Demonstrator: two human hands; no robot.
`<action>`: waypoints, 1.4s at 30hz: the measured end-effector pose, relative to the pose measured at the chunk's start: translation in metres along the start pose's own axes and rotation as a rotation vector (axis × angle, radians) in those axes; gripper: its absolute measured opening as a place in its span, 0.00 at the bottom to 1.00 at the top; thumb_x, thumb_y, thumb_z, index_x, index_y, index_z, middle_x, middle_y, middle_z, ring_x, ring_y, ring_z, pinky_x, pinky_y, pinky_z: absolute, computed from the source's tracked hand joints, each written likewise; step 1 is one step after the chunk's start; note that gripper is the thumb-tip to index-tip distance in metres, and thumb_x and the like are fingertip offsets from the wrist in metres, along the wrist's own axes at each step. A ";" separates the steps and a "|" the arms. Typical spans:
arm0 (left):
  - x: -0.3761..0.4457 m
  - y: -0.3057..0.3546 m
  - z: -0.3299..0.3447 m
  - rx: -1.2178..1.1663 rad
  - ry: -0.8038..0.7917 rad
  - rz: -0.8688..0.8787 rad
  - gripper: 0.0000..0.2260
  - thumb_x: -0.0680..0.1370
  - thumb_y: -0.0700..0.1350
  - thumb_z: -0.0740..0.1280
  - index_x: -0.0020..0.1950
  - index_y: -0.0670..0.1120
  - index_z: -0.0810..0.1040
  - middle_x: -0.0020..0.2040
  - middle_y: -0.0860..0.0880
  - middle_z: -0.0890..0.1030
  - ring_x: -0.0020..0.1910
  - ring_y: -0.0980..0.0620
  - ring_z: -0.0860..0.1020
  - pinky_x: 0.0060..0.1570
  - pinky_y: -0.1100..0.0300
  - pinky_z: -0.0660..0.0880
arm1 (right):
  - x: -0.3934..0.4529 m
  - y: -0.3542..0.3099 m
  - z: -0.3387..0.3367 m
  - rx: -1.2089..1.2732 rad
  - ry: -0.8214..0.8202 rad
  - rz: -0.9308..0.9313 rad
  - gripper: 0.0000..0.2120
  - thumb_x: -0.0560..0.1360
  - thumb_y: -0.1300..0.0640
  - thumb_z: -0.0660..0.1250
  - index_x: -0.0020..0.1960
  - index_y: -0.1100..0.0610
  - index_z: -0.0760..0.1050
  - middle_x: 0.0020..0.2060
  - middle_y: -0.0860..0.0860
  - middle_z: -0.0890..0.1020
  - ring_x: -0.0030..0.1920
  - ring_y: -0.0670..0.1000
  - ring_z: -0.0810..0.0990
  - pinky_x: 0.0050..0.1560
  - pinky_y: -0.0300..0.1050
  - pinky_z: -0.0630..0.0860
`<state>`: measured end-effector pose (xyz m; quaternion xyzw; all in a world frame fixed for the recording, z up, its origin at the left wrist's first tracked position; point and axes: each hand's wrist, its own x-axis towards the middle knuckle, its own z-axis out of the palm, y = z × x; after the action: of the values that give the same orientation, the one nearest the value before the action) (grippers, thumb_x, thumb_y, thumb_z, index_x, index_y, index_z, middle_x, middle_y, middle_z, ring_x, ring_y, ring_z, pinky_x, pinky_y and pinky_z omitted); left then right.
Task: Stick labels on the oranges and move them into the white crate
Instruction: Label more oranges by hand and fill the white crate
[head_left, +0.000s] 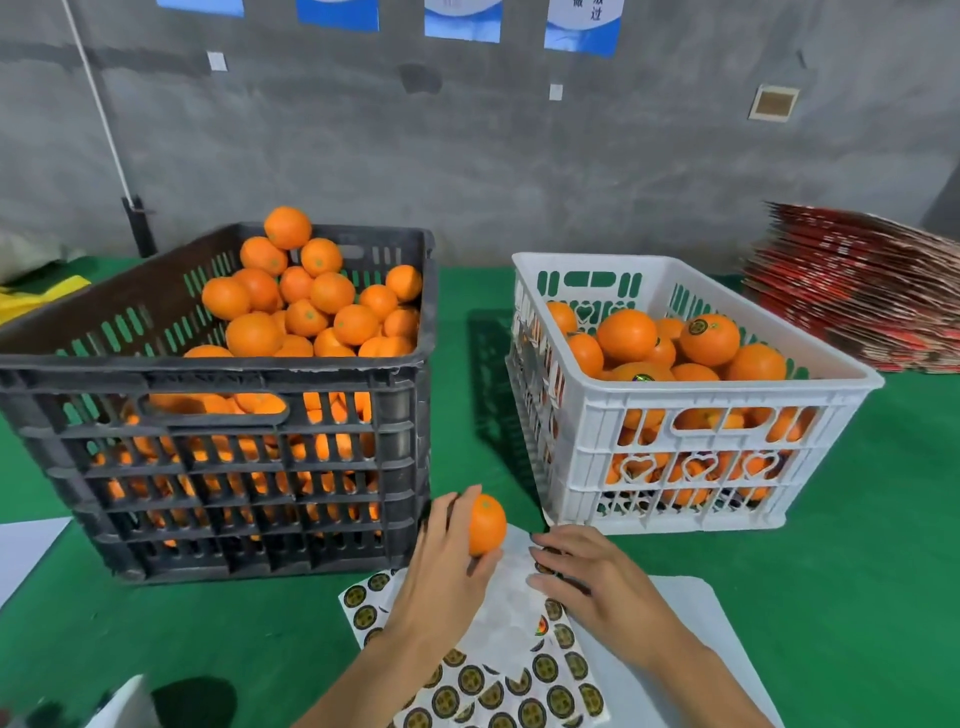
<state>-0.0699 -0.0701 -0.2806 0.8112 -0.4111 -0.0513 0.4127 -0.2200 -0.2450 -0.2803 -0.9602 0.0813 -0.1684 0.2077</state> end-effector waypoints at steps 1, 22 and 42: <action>0.000 0.000 0.000 -0.005 0.000 -0.003 0.31 0.81 0.51 0.68 0.79 0.59 0.55 0.72 0.59 0.58 0.70 0.53 0.68 0.68 0.55 0.71 | 0.000 0.001 0.001 -0.005 0.030 -0.015 0.25 0.82 0.35 0.61 0.67 0.50 0.81 0.67 0.40 0.78 0.69 0.39 0.70 0.69 0.41 0.70; 0.000 -0.002 -0.003 -0.009 -0.002 -0.031 0.31 0.81 0.53 0.67 0.79 0.60 0.54 0.73 0.58 0.59 0.69 0.54 0.70 0.66 0.58 0.71 | -0.005 -0.013 0.004 0.135 0.025 0.072 0.19 0.80 0.35 0.63 0.65 0.42 0.81 0.65 0.30 0.76 0.68 0.32 0.69 0.68 0.30 0.67; -0.004 -0.003 -0.003 0.009 0.003 -0.011 0.31 0.81 0.53 0.68 0.79 0.60 0.55 0.72 0.58 0.60 0.69 0.54 0.70 0.67 0.53 0.73 | -0.006 -0.004 0.009 0.562 0.044 0.316 0.14 0.71 0.37 0.76 0.53 0.42 0.86 0.58 0.32 0.81 0.61 0.36 0.78 0.63 0.35 0.75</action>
<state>-0.0694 -0.0647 -0.2819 0.8155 -0.4062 -0.0504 0.4092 -0.2214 -0.2367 -0.2883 -0.8369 0.1840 -0.1706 0.4864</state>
